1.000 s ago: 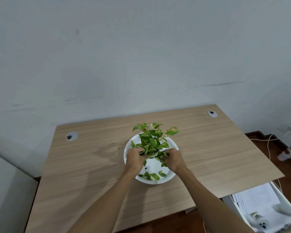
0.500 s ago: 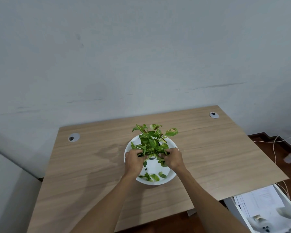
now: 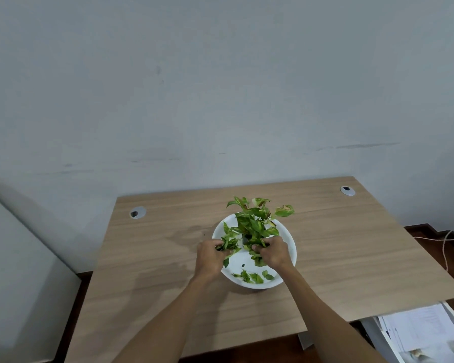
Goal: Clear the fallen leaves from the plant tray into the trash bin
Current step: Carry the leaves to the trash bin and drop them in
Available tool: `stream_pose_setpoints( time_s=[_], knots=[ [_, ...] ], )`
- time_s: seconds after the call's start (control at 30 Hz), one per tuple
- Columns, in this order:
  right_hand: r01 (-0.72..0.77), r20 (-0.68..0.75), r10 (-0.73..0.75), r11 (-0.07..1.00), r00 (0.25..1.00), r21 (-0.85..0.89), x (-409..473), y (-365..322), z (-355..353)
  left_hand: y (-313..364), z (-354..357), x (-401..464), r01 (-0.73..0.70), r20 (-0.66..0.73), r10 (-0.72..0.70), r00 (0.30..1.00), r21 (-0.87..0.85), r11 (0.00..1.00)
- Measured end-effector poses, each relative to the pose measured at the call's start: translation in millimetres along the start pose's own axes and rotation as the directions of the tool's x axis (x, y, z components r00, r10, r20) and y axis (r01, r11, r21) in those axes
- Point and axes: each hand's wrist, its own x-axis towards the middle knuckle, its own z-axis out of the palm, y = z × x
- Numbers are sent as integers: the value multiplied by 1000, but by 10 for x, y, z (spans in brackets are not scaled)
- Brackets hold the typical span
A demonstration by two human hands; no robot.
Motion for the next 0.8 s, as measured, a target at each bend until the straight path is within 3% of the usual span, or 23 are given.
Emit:
stream_pose_setpoints(
  time_s=[0.37,0.53,0.8],
  knots=[
    [51,32,-49,997,998,-63,-432,-736,888,-851,-1089,-77,77,-89,-71,993,57,995],
    [89,132,-70,985,989,-145,-771,-1303,1720,-1404,-2083,-341,15,-134,-5,991,72,997],
    [236,269,-180,952,946,-195,-1518,-2158,3214,-2334,-3608,-1066,129,-294,-112,949,38,991]
  ],
)
